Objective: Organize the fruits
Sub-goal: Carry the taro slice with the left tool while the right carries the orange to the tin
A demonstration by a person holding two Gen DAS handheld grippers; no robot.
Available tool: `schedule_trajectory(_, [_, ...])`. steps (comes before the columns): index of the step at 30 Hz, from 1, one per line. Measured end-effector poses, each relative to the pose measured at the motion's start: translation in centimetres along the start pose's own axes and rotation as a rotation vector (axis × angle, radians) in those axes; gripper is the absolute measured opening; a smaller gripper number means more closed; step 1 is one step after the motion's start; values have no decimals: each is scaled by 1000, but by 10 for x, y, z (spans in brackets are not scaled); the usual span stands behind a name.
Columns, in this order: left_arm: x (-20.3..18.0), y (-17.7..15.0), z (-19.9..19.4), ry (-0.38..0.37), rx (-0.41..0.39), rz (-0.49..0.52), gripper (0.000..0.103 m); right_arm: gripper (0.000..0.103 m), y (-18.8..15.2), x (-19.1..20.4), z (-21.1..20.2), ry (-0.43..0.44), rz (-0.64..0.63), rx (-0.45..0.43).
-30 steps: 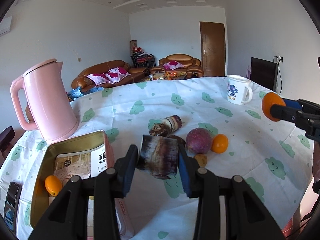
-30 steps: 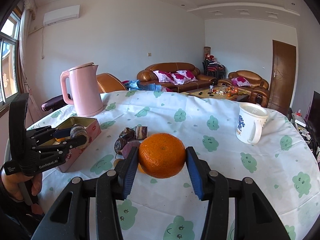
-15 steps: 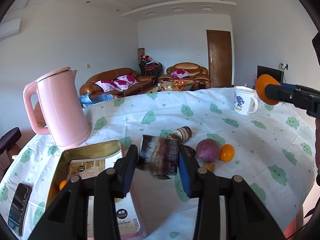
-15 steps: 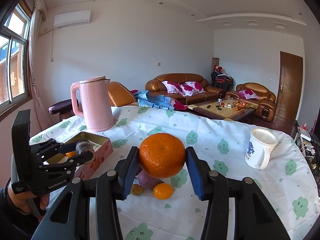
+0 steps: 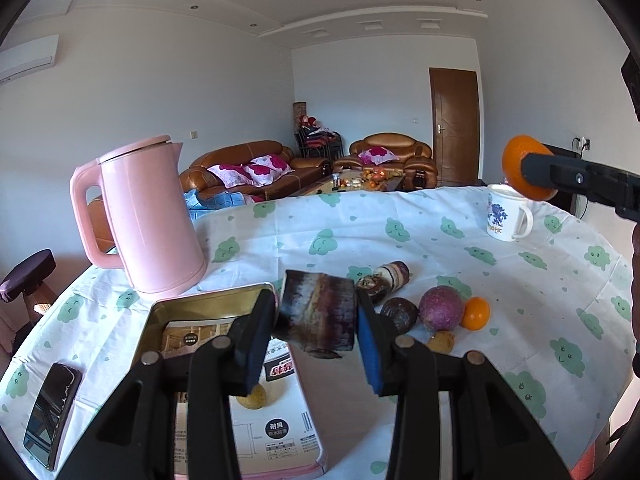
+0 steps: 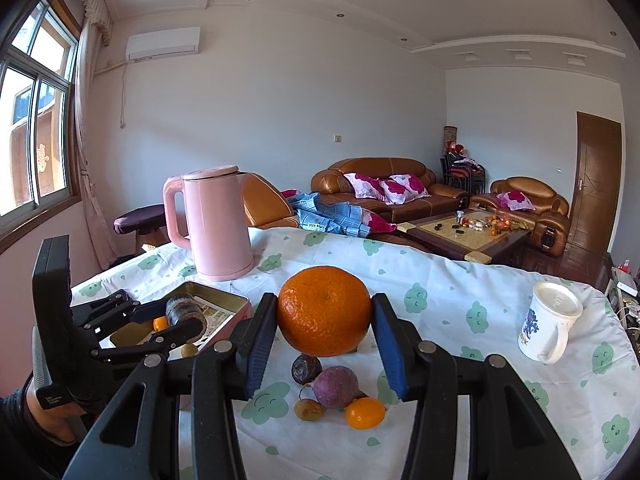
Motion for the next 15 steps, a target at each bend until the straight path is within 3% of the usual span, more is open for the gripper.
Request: schedule_trajectory(15, [24,4,-8,54,-21,-29,41,49,2,30,20,62,-1,-6])
Point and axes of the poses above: each gripper's, at about its wrist camera, not at the fingertips, and z roughly the way its jaws point, x to its left, y to its top, the point moved 5 cm from there along z, roughly the way its jaws point
